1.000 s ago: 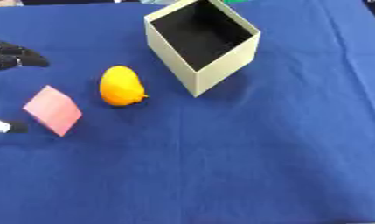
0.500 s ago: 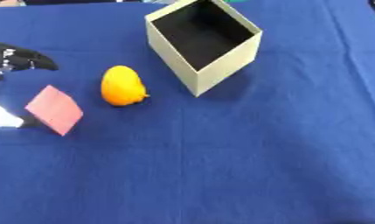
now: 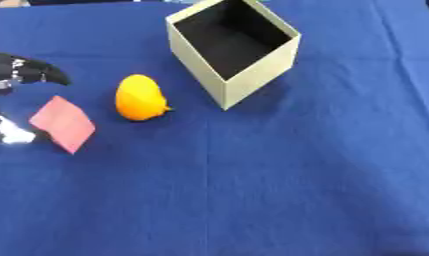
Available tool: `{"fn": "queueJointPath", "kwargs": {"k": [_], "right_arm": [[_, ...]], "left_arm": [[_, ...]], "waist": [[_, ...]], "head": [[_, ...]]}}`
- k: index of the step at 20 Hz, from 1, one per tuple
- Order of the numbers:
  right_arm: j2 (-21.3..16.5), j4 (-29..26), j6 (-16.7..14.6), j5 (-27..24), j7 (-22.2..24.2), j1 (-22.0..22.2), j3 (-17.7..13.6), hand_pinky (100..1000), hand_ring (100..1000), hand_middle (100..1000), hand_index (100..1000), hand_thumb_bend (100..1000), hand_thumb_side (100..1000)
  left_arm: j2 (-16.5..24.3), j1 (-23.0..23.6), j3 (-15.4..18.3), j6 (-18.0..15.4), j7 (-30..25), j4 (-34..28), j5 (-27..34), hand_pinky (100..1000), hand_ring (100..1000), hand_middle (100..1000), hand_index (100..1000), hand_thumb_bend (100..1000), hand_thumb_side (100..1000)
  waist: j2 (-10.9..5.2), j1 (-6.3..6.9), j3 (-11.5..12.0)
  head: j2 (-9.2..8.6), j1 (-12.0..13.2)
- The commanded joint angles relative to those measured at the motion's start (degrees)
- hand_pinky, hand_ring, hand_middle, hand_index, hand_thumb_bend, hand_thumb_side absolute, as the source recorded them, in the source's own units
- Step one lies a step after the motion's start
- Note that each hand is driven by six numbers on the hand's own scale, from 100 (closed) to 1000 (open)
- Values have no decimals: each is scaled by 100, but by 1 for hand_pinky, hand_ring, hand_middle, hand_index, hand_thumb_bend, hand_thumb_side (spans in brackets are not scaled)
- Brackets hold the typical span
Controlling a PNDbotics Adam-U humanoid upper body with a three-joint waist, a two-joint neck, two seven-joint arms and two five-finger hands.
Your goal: Pick up objects on the table and place them in the box.
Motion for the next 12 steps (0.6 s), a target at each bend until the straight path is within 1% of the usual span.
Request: {"fn": "queueJointPath", "kwargs": {"k": [1, 5, 8, 12], "right_arm": [[-78, -65, 12, -45, -22, -83, -34, 896, 982, 646, 899, 100, 674], [-84, -61, 15, -49, -31, -84, -41, 896, 982, 645, 899, 100, 674], [-89, -61, 15, -58, -34, -82, -42, 896, 983, 644, 899, 100, 674], [-92, -54, 18, -72, -35, -83, -45, 896, 983, 643, 899, 100, 675]], "left_arm": [[99, -117, -2, -1410, -1480, 45, 46, 853, 841, 831, 923, 418, 554], [89, -132, -20, -1474, -1635, 89, 80, 848, 840, 825, 916, 392, 531], [97, -129, -24, -1464, -1734, 96, 20, 844, 840, 828, 919, 414, 526], [73, -131, -59, -1478, -1753, 128, 9, 836, 818, 796, 897, 377, 525]], "waist": [[-90, 6, -12], [-83, 8, -19], [-76, 15, -18], [-67, 16, -30]], "head": [[-55, 39], [-55, 51], [-48, 56], [-55, 67]]}}
